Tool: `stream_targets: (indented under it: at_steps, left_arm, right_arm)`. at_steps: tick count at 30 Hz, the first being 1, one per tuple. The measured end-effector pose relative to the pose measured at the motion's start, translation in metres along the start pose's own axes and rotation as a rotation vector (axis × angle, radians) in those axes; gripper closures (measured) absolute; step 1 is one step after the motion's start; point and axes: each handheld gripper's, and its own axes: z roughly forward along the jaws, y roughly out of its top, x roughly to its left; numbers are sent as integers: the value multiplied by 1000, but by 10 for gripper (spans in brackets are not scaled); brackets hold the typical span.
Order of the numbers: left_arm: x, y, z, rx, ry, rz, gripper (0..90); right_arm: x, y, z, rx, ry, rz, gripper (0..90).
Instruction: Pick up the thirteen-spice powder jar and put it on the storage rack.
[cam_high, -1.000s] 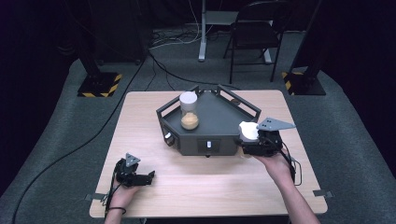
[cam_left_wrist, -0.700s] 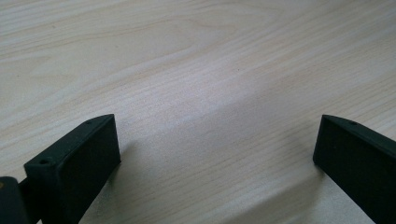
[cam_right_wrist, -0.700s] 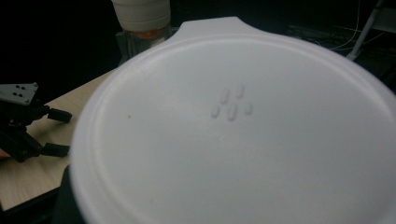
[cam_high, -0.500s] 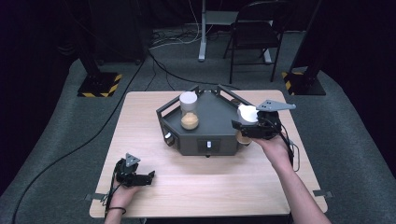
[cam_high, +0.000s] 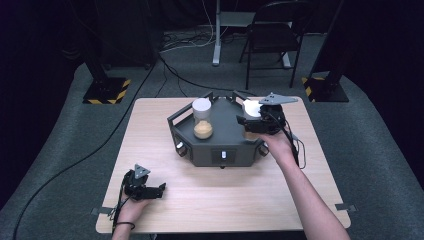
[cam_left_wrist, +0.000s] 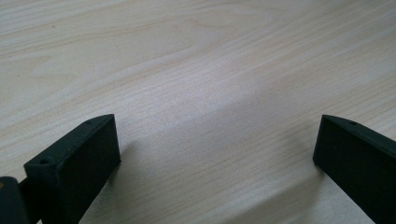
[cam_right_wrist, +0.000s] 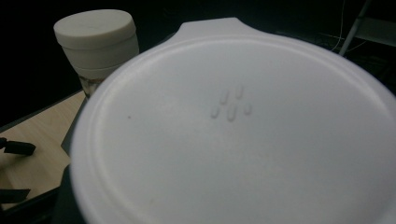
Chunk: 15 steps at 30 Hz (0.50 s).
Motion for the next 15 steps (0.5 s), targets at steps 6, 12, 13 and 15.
stream_targets:
  at_steps: [6,12,13,15]
  left_arm:
    - [0,0,0,0,0,0,0]
    - [0,0,0,0,0,0,0]
    - [0,0,0,0,0,0,0]
    - [0,0,0,0,0,0,0]
  right_arm:
    - [-2,0,23,12,-15,14,288]
    - [-4,-1,37,24,-23,29,288]
    - [-4,-1,42,32,-27,32,288]
    - [-4,-2,43,33,-29,34,288]
